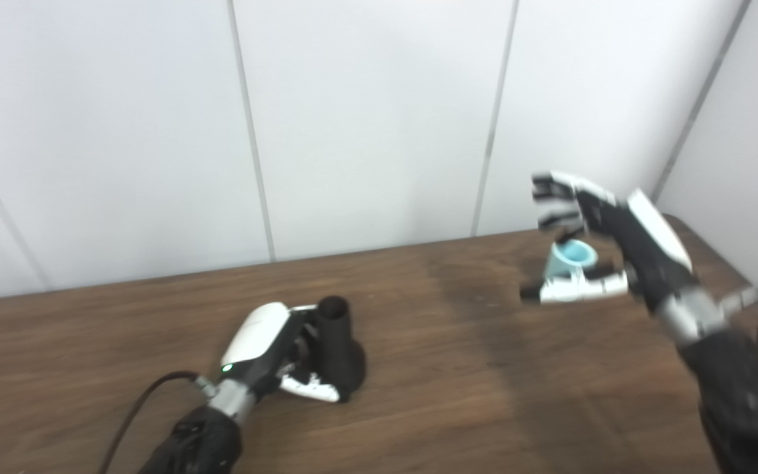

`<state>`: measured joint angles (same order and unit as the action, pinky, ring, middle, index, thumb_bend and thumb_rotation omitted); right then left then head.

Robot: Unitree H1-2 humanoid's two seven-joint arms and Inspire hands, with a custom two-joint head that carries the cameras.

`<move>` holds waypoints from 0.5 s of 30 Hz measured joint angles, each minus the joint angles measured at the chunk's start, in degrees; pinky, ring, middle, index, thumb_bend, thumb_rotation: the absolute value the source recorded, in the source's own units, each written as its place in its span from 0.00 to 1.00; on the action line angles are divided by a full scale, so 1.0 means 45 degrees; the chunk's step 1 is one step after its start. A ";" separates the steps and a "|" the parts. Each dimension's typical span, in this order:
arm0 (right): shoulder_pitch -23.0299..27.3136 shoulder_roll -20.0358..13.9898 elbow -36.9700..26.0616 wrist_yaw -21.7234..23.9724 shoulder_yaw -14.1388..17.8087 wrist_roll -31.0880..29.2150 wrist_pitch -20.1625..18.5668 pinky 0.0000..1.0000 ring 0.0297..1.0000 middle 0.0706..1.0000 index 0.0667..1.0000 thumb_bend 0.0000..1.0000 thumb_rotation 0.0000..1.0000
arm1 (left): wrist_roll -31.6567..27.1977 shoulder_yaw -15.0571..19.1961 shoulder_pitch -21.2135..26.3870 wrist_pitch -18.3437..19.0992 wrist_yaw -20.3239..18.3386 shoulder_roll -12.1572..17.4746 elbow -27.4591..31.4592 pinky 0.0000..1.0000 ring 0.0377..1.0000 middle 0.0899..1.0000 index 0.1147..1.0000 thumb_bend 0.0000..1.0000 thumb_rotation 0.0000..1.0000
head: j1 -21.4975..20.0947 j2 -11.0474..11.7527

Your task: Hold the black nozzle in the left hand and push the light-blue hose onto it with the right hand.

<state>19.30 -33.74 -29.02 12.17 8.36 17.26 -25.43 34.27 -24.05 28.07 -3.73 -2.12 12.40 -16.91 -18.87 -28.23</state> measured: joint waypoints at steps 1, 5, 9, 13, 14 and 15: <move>0.0369 -0.0421 0.0230 0.0107 -0.0026 0.0281 -0.0102 0.59 0.75 0.82 0.82 0.80 0.13 | -0.0010 0.0017 0.0009 -0.0105 0.0005 0.0017 -0.0064 0.41 0.47 0.39 0.46 0.52 0.00 | -0.0160 0.0080; 0.1785 -0.1088 0.1223 0.1826 0.0332 0.2383 -0.0297 0.74 0.87 0.89 0.84 0.83 0.14 | -0.0038 0.0107 0.0005 -0.0687 0.0269 0.0165 -0.0361 0.40 0.44 0.38 0.47 0.52 0.00 | -0.1155 0.0529; 0.2318 0.0339 0.1933 0.4461 0.0730 0.5419 -0.0325 0.79 0.93 0.94 0.86 0.88 0.19 | -0.0094 0.0211 0.0057 -0.1449 0.0754 0.0287 -0.0983 0.35 0.38 0.41 0.43 0.53 0.00 | -0.1605 0.0803; 0.2805 0.0769 0.3545 0.5930 0.0534 0.6663 -0.0331 0.76 0.93 0.95 0.88 0.90 0.21 | -0.0188 0.0212 0.0226 -0.2018 0.1010 0.0291 -0.1500 0.34 0.37 0.42 0.42 0.53 0.00 | -0.1744 0.0979; 0.2976 0.0703 0.3855 0.6065 0.0517 0.6750 -0.0332 0.76 0.93 0.96 0.88 0.90 0.22 | -0.0193 0.0216 0.0253 -0.2112 0.1039 0.0293 -0.1560 0.34 0.37 0.42 0.42 0.53 0.00 | -0.1744 0.0999; 0.3130 0.0592 0.4171 0.6121 0.0463 0.6769 -0.0332 0.76 0.94 0.96 0.89 0.91 0.23 | -0.0197 0.0220 0.0272 -0.2219 0.1087 0.0298 -0.1637 0.35 0.38 0.38 0.45 0.52 0.00 | -0.1744 0.1038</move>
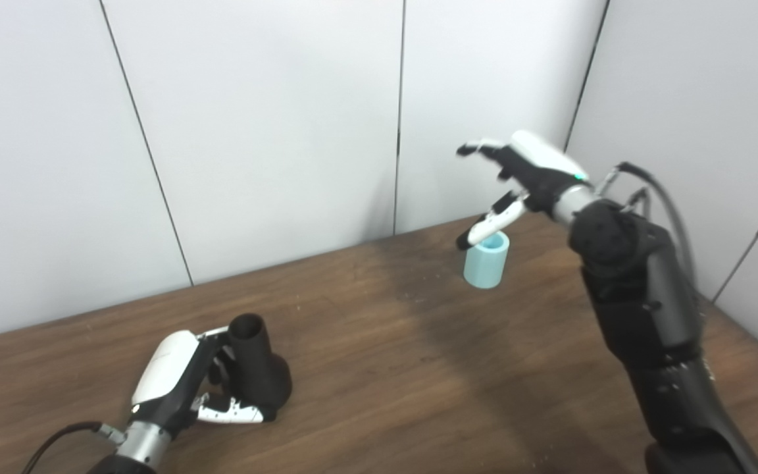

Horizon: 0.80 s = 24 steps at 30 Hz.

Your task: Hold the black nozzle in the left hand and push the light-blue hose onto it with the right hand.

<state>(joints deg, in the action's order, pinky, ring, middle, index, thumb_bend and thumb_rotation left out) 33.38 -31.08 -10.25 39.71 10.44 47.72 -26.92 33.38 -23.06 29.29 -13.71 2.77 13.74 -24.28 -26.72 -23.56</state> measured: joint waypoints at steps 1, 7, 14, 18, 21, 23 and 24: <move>0.0206 -0.0176 0.0317 0.0049 -0.0084 0.0003 0.0000 0.76 0.94 0.96 0.89 0.91 0.23 | -0.0002 0.0002 0.0003 -0.0101 0.0063 0.0007 -0.0053 0.35 0.38 0.37 0.46 0.52 0.00 | 0.0000 0.0000; 0.0941 -0.1052 0.1811 0.0144 -0.0817 -0.0005 0.0000 0.78 0.95 0.97 0.91 0.92 0.25 | -0.0039 0.0010 0.0045 -0.0320 0.0179 0.0039 -0.0314 0.41 0.42 0.36 0.47 0.52 0.00 | -0.0059 0.0098; 0.1165 -0.0875 0.3464 0.0247 -0.1191 -0.0081 0.0001 0.84 0.96 0.99 0.93 0.94 0.23 | -0.0072 0.0085 0.0052 -0.0354 0.0177 0.0143 -0.0310 0.40 0.40 0.36 0.47 0.52 0.00 | 0.0058 0.0098; 0.1465 -0.0824 0.4194 0.0211 -0.1189 -0.0157 0.0001 0.86 0.97 0.99 0.94 0.94 0.24 | -0.0088 0.0124 0.0042 -0.0454 0.0176 0.0162 -0.0310 0.40 0.39 0.42 0.43 0.53 0.00 | 0.0078 0.0039; 0.1613 -0.0824 0.4478 0.0186 -0.1265 -0.0205 0.0002 0.88 0.98 1.00 0.94 0.94 0.23 | -0.0101 0.0166 0.0015 -0.0495 0.0176 0.0176 -0.0310 0.39 0.39 0.42 0.42 0.53 0.00 | 0.0078 0.0020; 0.1723 -0.0827 0.4767 0.0184 -0.1316 -0.0206 0.0001 0.89 0.99 1.00 0.94 0.93 0.22 | -0.0101 0.0176 0.0010 -0.0520 0.0177 0.0180 -0.0311 0.38 0.39 0.39 0.45 0.52 0.00 | 0.0078 0.0020; 0.1757 -0.0829 0.4883 0.0184 -0.1340 -0.0211 0.0001 0.89 0.99 1.00 0.94 0.93 0.21 | -0.0101 0.0178 0.0009 -0.0535 0.0177 0.0180 -0.0312 0.38 0.39 0.37 0.46 0.52 0.00 | 0.0078 0.0020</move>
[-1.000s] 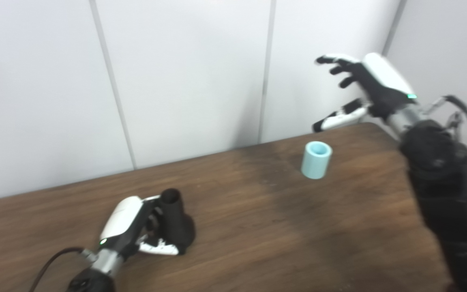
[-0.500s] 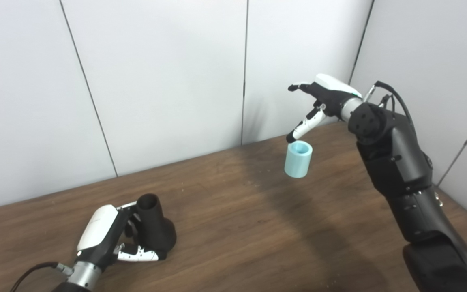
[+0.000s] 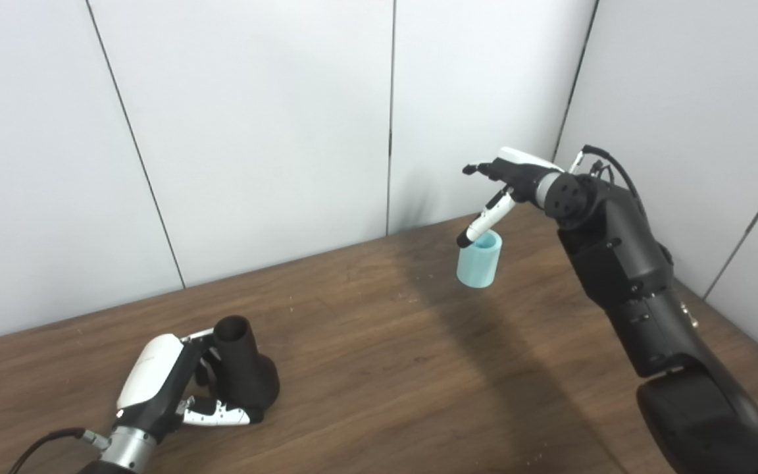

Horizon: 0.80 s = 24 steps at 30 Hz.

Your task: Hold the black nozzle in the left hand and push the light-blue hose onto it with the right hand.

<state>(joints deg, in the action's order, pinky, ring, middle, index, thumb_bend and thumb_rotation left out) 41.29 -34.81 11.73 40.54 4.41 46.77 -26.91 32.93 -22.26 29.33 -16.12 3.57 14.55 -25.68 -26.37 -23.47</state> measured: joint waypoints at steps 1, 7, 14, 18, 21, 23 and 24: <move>0.0024 -0.0004 0.0129 -0.0001 -0.0037 -0.0015 0.0000 0.89 0.98 0.99 0.94 0.93 0.20 | 0.0000 -0.0002 0.0000 -0.0010 0.0000 0.0002 0.0000 0.37 0.39 0.40 0.44 0.52 0.00 | 0.0000 0.0000; 0.0135 -0.0094 0.1231 0.0107 -0.0871 -0.0015 0.0000 0.82 0.93 0.97 0.92 0.91 0.15 | -0.0001 0.0032 -0.0032 -0.0006 -0.0028 0.0001 0.0059 0.35 0.39 0.36 0.47 0.52 0.00 | 0.0117 -0.0117; 0.0371 -0.0125 0.1615 0.0557 -0.1548 0.0057 0.0000 0.82 0.92 0.97 0.91 0.91 0.12 | -0.0001 0.0115 -0.0160 -0.0002 -0.0042 0.0003 0.0206 0.33 0.38 0.36 0.47 0.52 0.00 | 0.0195 -0.0059; 0.0395 -0.0153 0.1617 0.0816 -0.2041 0.0160 0.0000 0.81 0.91 0.95 0.90 0.90 0.11 | -0.0001 0.0126 -0.0197 -0.0002 -0.0043 0.0003 0.0237 0.34 0.38 0.40 0.44 0.52 0.00 | 0.0215 -0.0078; 0.0396 -0.0223 0.1719 0.0869 -0.2359 0.0155 0.0002 0.82 0.90 0.93 0.88 0.90 0.10 | 0.0000 0.0126 -0.0229 0.0001 -0.0046 0.0003 0.0295 0.34 0.37 0.39 0.45 0.52 0.00 | 0.0312 -0.0058; 0.0422 -0.0316 0.2025 0.0862 -0.2511 0.0131 0.0009 0.82 0.90 0.92 0.86 0.90 0.09 | 0.0000 0.0133 -0.0279 0.0020 -0.0062 0.0006 0.0359 0.35 0.39 0.37 0.46 0.52 0.00 | 0.0312 -0.0059; 0.0417 -0.0346 0.2163 0.0827 -0.2513 0.0108 0.0007 0.82 0.90 0.91 0.85 0.89 0.08 | 0.0000 0.0147 -0.0326 0.0023 -0.0064 0.0013 0.0395 0.36 0.39 0.40 0.44 0.52 0.00 | 0.0312 -0.0078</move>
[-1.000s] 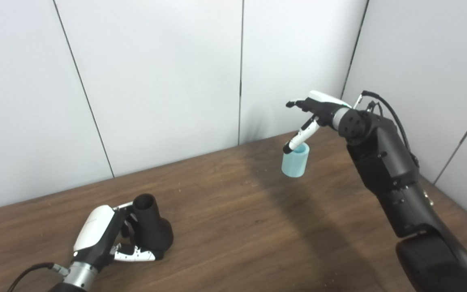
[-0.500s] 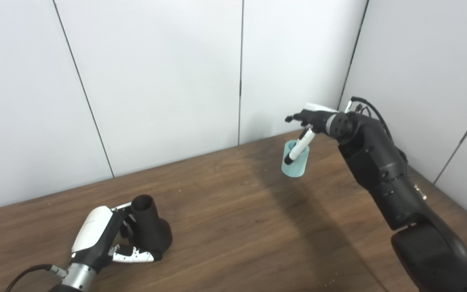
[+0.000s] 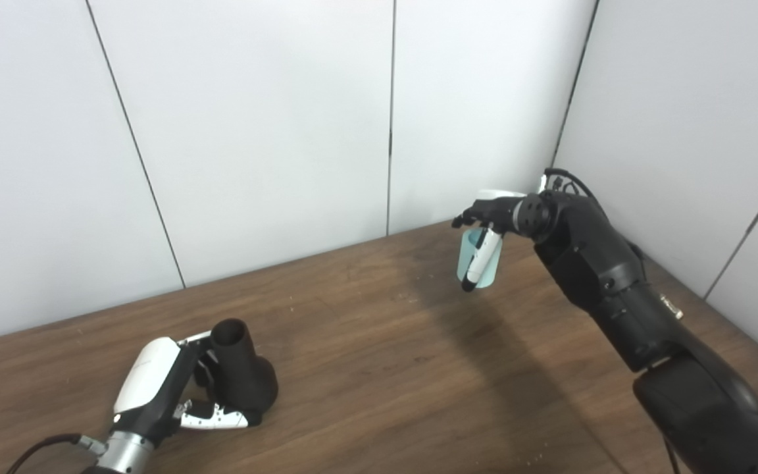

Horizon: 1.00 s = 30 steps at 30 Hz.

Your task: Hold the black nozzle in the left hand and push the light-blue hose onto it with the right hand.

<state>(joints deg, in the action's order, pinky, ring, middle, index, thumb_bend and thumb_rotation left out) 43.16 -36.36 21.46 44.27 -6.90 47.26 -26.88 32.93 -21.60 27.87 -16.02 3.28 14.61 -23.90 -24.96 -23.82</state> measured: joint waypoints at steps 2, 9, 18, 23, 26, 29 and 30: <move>0.0000 -0.0016 0.0194 -0.0317 0.0018 -0.0090 0.0000 0.83 0.90 0.90 0.83 0.88 0.07 | 0.0000 0.0038 -0.0083 0.0001 0.0003 0.0025 0.0080 0.36 0.39 0.42 0.43 0.53 0.00 | 0.0000 0.0000; 0.0001 -0.0007 0.0798 -0.1466 0.0075 -0.0436 0.0000 0.82 0.87 0.87 0.80 0.85 0.04 | 0.0000 0.0067 -0.0096 0.0004 -0.0012 0.0025 0.0107 0.36 0.40 0.38 0.46 0.52 0.00 | 0.0156 -0.0039; 0.0000 0.0000 0.0836 -0.2857 -0.0460 -0.0413 0.0001 0.71 0.72 0.70 0.64 0.75 0.00 | -0.0001 0.0187 -0.0130 0.0096 -0.0304 0.0035 0.0258 0.38 0.41 0.37 0.47 0.52 0.00 | 0.0117 -0.0117; -0.0016 -0.0009 0.0753 -0.3765 -0.0579 -0.0430 0.0035 0.58 0.50 0.43 0.45 0.54 0.00 | -0.0001 0.0212 -0.0144 0.0282 -0.0392 0.0038 0.0387 0.37 0.40 0.37 0.47 0.52 0.00 | 0.0117 -0.0196; -0.0069 -0.0016 0.0759 -0.4552 -0.0576 -0.0524 0.0118 0.26 0.26 0.43 0.44 0.53 0.00 | -0.0001 0.0236 -0.0151 0.0284 -0.0393 0.0038 0.0393 0.36 0.40 0.37 0.47 0.52 0.00 | 0.0234 -0.0254; -0.0241 -0.0017 0.0740 -0.5061 -0.0573 -0.0739 0.0153 0.14 0.18 0.43 0.44 0.53 0.00 | -0.0001 0.0243 -0.0157 0.0284 -0.0392 0.0039 0.0403 0.36 0.40 0.38 0.47 0.52 0.00 | 0.0312 -0.0390; -0.0319 -0.0017 0.0713 -0.5146 -0.0573 -0.0820 0.0153 0.12 0.16 0.43 0.44 0.53 0.00 | -0.0001 0.0252 -0.0162 0.0284 -0.0393 0.0043 0.0419 0.36 0.40 0.38 0.47 0.52 0.00 | 0.0312 -0.0391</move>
<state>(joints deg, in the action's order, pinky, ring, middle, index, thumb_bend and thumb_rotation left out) 41.73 -36.44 24.67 21.11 -9.47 43.57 -26.20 32.92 -20.46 27.14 -14.74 1.51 14.80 -22.02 -23.55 -25.58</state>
